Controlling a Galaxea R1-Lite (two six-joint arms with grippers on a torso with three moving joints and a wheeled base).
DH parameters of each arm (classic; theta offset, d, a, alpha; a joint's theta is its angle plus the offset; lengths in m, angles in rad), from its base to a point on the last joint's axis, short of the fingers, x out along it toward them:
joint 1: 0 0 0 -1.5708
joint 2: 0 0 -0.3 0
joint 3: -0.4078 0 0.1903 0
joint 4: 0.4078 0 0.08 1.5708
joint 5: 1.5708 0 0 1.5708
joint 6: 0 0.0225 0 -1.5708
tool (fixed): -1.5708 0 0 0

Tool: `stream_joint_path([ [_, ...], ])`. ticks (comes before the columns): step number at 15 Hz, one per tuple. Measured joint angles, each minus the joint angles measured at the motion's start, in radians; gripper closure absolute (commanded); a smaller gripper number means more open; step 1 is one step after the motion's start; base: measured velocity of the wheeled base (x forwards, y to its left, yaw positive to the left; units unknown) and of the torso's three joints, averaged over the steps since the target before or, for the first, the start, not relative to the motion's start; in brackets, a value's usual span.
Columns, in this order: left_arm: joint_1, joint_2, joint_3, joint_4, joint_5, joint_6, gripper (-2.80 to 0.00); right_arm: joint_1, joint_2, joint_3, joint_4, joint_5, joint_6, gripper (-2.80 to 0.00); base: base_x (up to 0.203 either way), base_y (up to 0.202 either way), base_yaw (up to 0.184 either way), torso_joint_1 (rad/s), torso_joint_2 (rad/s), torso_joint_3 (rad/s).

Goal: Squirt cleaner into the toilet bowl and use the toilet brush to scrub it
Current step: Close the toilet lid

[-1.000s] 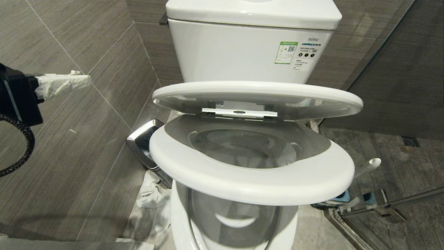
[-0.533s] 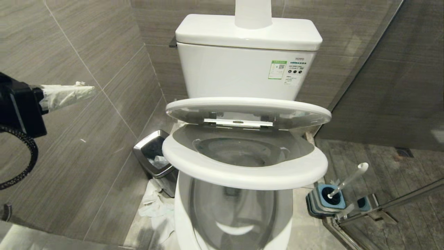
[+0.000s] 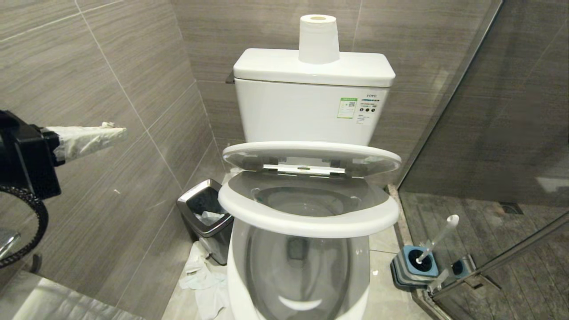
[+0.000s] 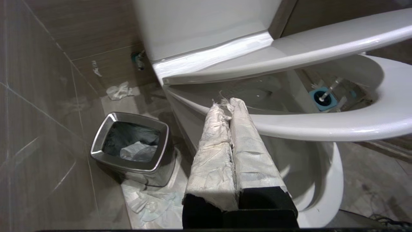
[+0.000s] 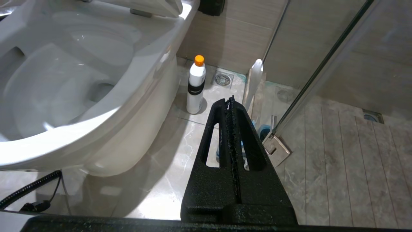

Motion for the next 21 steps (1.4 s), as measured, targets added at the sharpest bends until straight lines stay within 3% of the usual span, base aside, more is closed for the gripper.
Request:
stream_joint_path([
  [3,-0.048,0.01,-0.003,-0.04,0.001,-0.075,0.0,0.0,0.0,0.0,0.0,0.0,0.0,0.0,0.0,0.0,0.0,0.0,0.0,0.0],
  [5,-0.097,0.032,-0.013,-0.145,0.011,-0.139,0.0,0.0,0.0,0.0,0.0,0.0,0.0,0.0,0.0,0.0,0.0,0.0,0.0,0.0],
  [7,-0.108,0.068,-0.067,-0.189,0.008,-0.14,0.0,0.0,0.0,0.0,0.0,0.0,0.0,0.0,0.0,0.0,0.0,0.0,0.0,0.0],
  [11,-0.112,0.187,-0.224,0.047,-0.059,-0.104,0.0,0.0,0.0,0.0,0.0,0.0,0.0,0.0,0.0,0.0,0.0,0.0,0.0,0.0],
  [17,-0.15,0.339,-0.31,0.154,-0.121,-0.071,0.0,0.0,0.0,0.0,0.0,0.0,0.0,0.0,0.0,0.0,0.0,0.0,0.0,0.0],
  [21,-0.188,0.401,-0.35,0.175,-0.126,-0.071,0.0,0.0,0.0,0.0,0.0,0.0,0.0,0.0,0.0,0.0,0.0,0.0,0.0,0.0],
])
